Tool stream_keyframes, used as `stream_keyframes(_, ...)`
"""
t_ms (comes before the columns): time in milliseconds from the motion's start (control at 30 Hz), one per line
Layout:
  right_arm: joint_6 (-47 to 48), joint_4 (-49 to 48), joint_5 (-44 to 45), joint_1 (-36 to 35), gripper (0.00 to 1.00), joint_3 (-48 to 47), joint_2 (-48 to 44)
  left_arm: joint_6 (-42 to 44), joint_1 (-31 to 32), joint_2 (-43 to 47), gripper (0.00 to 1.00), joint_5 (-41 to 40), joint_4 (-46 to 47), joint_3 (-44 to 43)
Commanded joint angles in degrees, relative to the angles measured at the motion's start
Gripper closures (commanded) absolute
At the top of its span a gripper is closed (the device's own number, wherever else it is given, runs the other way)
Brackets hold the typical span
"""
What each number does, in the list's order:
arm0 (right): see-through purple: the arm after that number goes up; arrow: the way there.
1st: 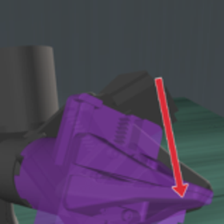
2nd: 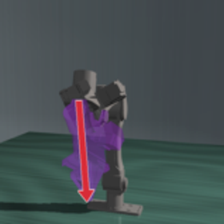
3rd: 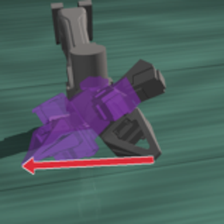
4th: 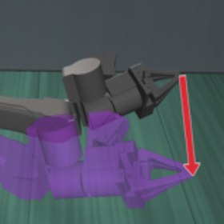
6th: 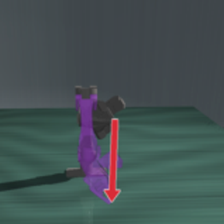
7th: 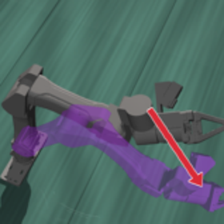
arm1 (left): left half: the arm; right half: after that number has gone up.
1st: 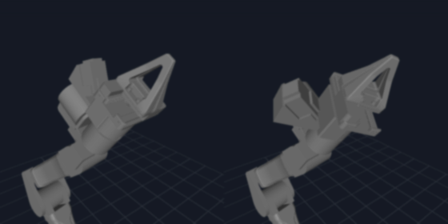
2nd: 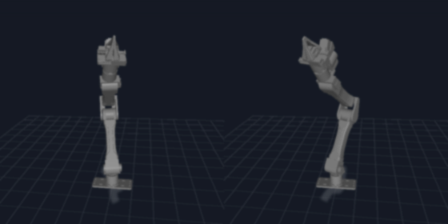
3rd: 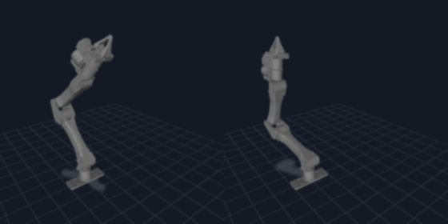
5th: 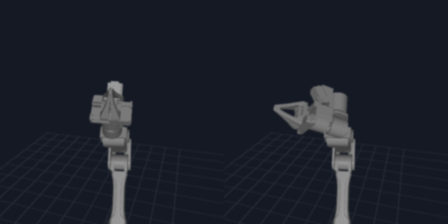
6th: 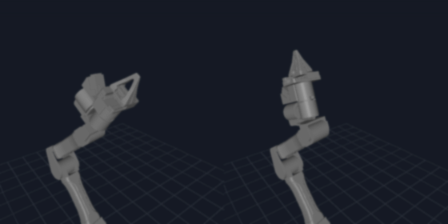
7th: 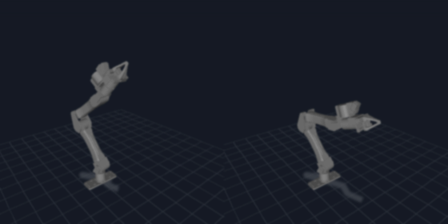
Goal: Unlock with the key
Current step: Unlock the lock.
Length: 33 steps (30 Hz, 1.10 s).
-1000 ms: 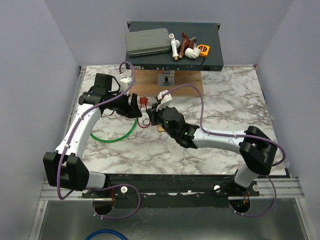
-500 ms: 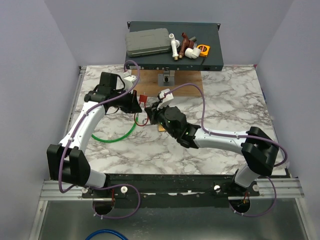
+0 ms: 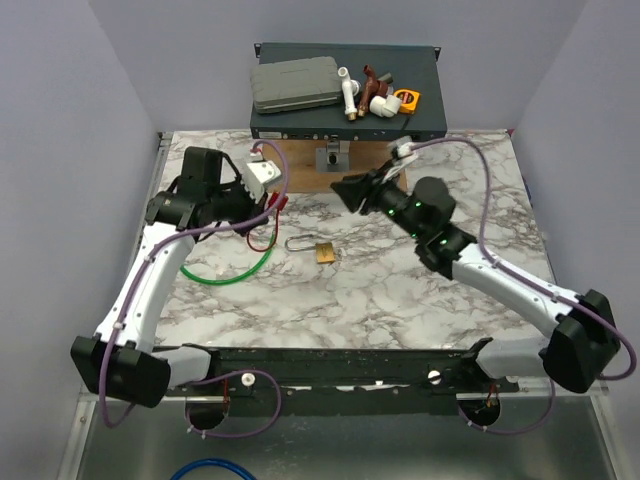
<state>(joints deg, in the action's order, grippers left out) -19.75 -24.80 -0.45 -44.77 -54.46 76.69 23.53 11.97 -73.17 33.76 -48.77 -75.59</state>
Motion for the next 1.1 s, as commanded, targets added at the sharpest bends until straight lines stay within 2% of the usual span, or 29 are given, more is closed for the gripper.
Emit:
stream_keyframes(0,-0.96,5.79,-27.93,9.48,0.54,-3.47,-4.31,18.47,5.85,7.33,1.00,-2.56,-7.54,0.90)
stream_keyframes(133,0.02,9.39,-41.64,11.25,0.34,-9.59,-1.02,24.74,13.16,8.57,1.00,-8.96,-14.99,0.80)
stream_keyframes(200,-0.53,9.25,-45.87,11.37,0.30,-11.02,0.91,26.89,15.90,9.72,1.00,-12.54,-16.62,0.71)
stream_keyframes(367,-3.21,5.04,-48.48,11.38,0.25,-11.17,2.50,32.09,20.55,12.04,1.00,-17.38,-16.78,-0.83)
stream_keyframes(467,-4.05,4.72,-48.64,11.38,0.22,-11.80,2.42,32.13,22.69,11.58,1.00,-17.52,-16.23,-2.04)
stream_keyframes(800,-2.12,6.14,-54.36,10.33,0.19,-9.96,-1.21,22.35,24.72,9.56,1.00,-12.08,-14.40,-4.33)
stream_keyframes(967,-2.04,5.16,-61.09,10.06,0.18,-8.71,-1.19,20.97,24.71,9.71,1.00,-11.70,-14.43,-3.77)
stream_keyframes(1067,1.38,8.30,-62.90,8.79,0.17,-9.08,-0.98,20.39,24.71,9.40,1.00,-11.88,-14.73,-3.86)
